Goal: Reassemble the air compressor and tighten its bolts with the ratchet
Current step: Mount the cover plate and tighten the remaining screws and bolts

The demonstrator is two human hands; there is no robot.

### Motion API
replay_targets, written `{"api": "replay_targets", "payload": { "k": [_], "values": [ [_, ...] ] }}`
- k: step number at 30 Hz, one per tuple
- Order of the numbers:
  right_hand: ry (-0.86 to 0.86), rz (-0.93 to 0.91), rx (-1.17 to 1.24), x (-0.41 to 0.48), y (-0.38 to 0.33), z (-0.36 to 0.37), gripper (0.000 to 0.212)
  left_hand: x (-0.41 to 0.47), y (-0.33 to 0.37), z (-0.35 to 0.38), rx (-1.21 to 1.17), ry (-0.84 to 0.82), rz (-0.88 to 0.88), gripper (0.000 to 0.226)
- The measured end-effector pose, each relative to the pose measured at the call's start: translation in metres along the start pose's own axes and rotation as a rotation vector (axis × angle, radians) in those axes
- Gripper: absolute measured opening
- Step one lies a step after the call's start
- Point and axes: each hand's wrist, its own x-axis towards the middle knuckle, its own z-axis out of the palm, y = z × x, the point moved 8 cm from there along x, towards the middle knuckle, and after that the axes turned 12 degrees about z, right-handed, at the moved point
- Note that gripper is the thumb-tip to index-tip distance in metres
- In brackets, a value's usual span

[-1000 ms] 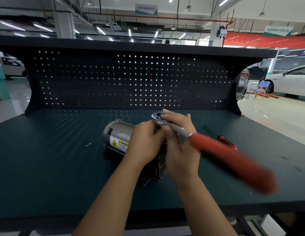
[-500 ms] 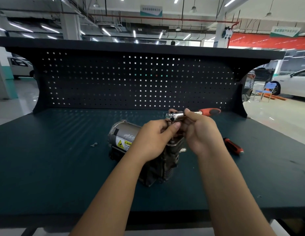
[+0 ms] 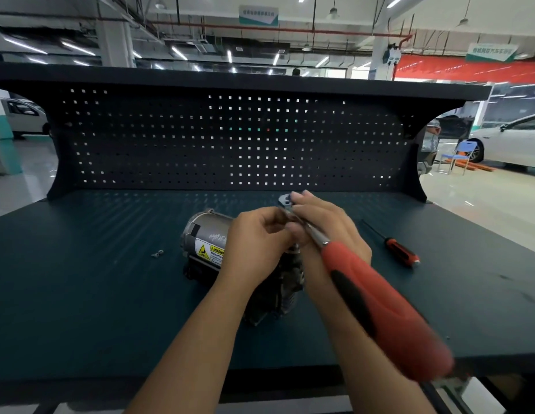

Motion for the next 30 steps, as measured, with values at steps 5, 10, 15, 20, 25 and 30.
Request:
{"api": "replay_targets", "payload": {
  "k": [5,10,15,20,25,30],
  "values": [
    [-0.048,0.193,0.165,0.005,0.005,0.006,0.021,-0.001,0.002,0.000,0.003,-0.021,0.020,0.034],
    [0.121,0.665,0.502,0.016,0.048,-0.004,0.013,0.002,0.001,0.001,0.034,-0.070,0.002,0.013],
    [-0.160,1.158,0.722,0.019,0.088,0.020,0.023,0.004,0.005,0.004,0.117,-0.110,0.023,0.013],
    [0.153,0.697,0.669,0.019,0.061,-0.001,0.010,0.003,-0.001,0.002,0.111,-0.067,-0.010,0.020],
    [0.189,0.129,0.207,0.015,0.020,-0.014,0.036,0.002,-0.005,0.004,0.073,-0.006,-0.016,0.013],
    [0.064,-0.202,-0.123,0.012,-0.006,-0.007,0.027,0.002,-0.006,0.001,0.011,0.017,-0.011,0.032]
  ]
}}
